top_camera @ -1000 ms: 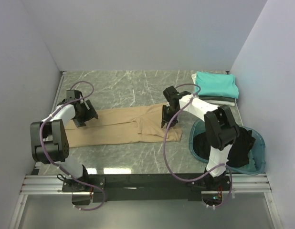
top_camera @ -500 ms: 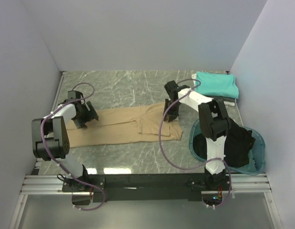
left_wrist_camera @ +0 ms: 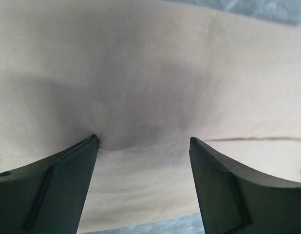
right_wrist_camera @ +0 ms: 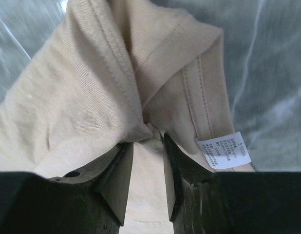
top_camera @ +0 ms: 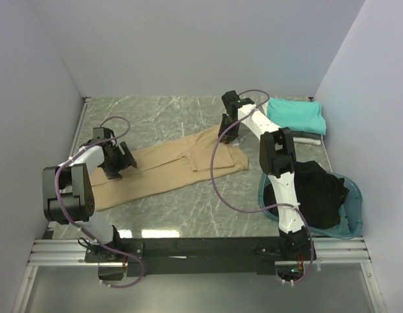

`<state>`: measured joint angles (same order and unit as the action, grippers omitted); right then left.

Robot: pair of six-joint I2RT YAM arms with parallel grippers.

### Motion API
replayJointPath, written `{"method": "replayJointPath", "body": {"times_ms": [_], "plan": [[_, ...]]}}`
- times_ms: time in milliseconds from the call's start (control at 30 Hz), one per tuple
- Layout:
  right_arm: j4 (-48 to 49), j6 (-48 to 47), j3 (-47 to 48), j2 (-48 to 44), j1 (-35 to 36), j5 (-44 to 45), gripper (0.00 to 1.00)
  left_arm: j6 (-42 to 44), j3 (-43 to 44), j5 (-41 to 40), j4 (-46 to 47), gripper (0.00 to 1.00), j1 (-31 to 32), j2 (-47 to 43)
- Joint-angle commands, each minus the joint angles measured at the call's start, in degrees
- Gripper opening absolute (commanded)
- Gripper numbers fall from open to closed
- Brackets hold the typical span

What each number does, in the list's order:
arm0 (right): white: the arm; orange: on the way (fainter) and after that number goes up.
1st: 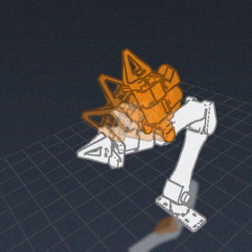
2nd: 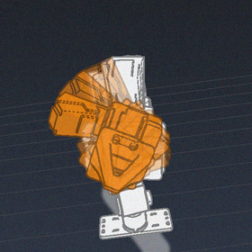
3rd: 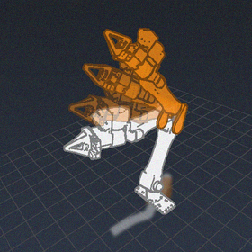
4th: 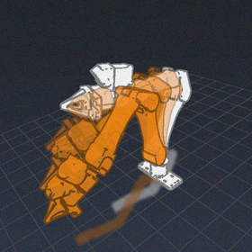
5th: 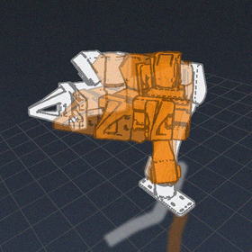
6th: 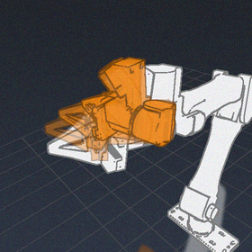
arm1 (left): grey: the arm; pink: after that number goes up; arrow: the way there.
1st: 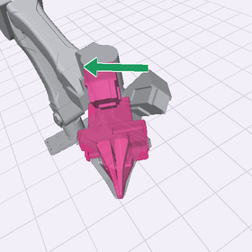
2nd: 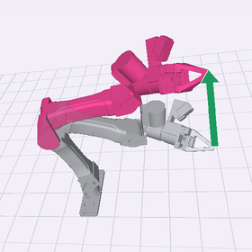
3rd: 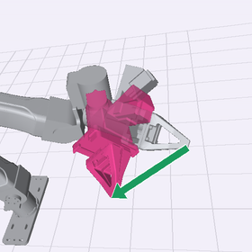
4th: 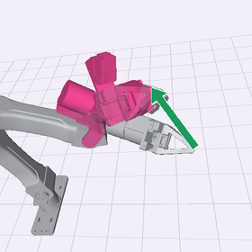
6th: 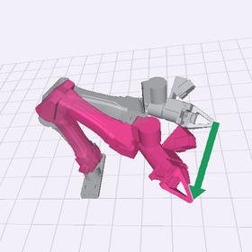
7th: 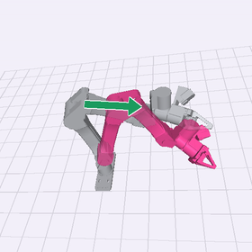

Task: Fold and stack the t-shirts
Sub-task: Fold the tshirt

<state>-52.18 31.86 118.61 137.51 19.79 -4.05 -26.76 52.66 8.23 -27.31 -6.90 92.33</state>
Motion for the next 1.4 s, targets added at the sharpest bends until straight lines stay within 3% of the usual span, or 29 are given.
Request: {"method": "replayJointPath", "body": {"times_ms": [0,200,333,667,800,1000,1367], "plan": [[-0.73,1.71,7.14,3.63,-1.07,-0.42,0.39,-1.36,-2.22,4.61,-7.57,0.83,1.45,1.27],[6.8,1.11,3.84,-1.18,-1.16,-3.59,0.4,-0.4,2.0,1.79,-10.92,0.83,1.53,-2.94],[12.71,-0.74,-3.9,-12.43,-1.16,-3.42,0.4,-0.48,4.28,0.82,-11.8,0.84,1.8,-6.89],[10.79,-1.97,-19.79,-28.52,-0.37,-2.62,0.4,-0.39,2.09,1.0,-11.98,0.83,6.63,-13.41],[12.45,-1.19,-28.76,-32.39,1.03,-2.53,0.4,-1.36,2.27,-2.6,-12.42,0.83,12.16,-13.06],[16.76,1.98,-38.01,-32.93,1.21,-4.47,0.4,-2.24,1.83,-1.99,-10.75,0.83,18.05,-10.78],[15.45,1.72,-34.5,-23.7,0.43,0.18,0.4,-2.15,0.77,-0.76,-5.39,0.83,24.21,-1.11]]}}
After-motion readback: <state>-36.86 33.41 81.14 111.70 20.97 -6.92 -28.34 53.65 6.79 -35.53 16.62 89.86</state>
